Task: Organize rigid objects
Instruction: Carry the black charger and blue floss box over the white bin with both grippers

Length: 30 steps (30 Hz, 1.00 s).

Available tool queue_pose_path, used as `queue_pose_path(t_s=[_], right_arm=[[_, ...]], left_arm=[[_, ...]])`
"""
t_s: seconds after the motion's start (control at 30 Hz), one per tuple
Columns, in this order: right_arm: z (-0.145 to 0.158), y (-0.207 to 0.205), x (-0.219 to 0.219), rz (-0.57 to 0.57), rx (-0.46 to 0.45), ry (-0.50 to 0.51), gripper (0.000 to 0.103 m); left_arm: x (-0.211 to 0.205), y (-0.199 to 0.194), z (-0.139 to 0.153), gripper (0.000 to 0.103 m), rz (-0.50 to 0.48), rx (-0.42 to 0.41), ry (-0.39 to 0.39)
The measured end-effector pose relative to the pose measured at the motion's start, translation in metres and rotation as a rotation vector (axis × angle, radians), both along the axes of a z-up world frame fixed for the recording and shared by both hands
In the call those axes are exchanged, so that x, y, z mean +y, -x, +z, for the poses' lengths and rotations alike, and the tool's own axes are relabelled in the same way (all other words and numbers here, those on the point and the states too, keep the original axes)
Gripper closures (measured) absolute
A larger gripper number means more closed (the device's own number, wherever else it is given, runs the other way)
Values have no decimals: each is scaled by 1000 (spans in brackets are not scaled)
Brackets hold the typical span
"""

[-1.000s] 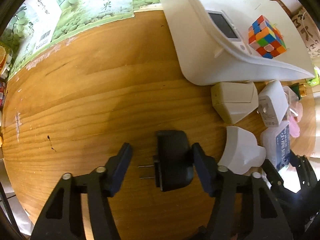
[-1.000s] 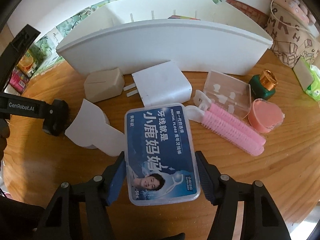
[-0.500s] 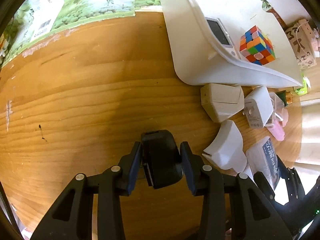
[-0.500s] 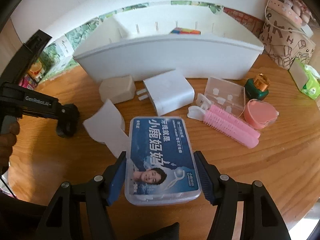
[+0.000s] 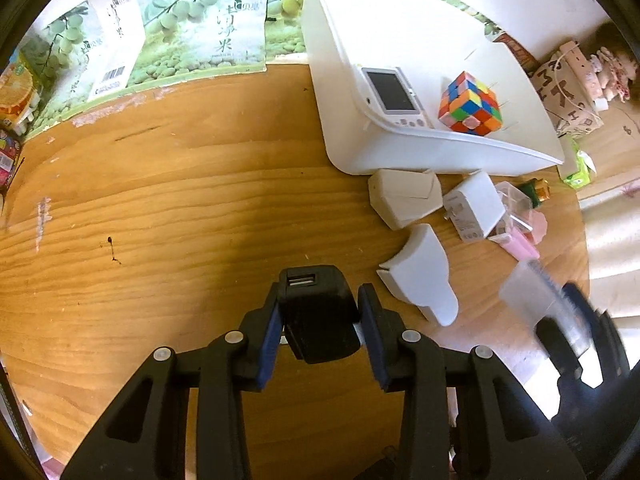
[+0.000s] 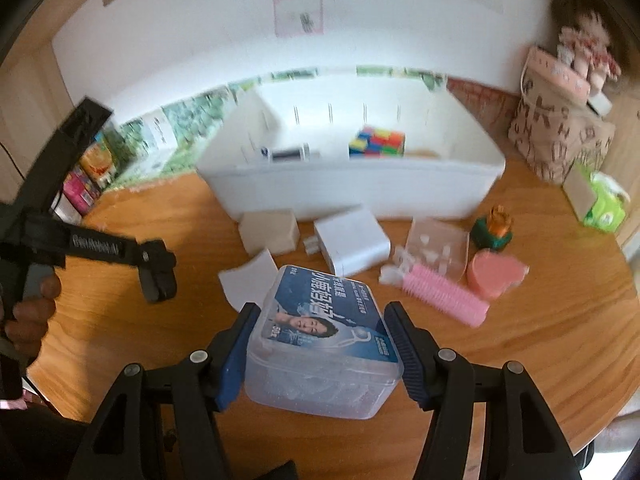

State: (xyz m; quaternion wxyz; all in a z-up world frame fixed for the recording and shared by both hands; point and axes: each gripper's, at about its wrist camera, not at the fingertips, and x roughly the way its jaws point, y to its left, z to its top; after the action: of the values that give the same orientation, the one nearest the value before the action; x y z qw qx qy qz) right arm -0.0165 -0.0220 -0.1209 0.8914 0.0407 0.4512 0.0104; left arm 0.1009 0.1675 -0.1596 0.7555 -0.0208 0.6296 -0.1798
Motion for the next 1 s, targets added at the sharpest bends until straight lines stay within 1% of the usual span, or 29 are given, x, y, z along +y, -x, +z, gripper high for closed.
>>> queue_pose_path(t_s=[0.17, 0.27, 0.37, 0.5, 0.7, 1.0], right_arm=[[22, -7, -4, 24, -68, 13, 39], [32, -13, -8, 33, -103, 17, 39], [39, -21, -16, 40, -128, 22, 39], [49, -36, -27, 69, -156, 28, 39], [57, -61, -46, 114, -196, 25, 39], [63, -102, -77, 176, -237, 22, 39]], left_arm=[[0, 6, 7, 63, -12, -35, -14], [1, 9, 17, 63, -7, -57, -4], [-4, 9, 26, 63, -2, -82, -12], [-9, 6, 43, 63, 18, -113, 6], [-29, -3, 64, 63, 41, -149, -4], [-71, -23, 91, 63, 70, -206, 12]])
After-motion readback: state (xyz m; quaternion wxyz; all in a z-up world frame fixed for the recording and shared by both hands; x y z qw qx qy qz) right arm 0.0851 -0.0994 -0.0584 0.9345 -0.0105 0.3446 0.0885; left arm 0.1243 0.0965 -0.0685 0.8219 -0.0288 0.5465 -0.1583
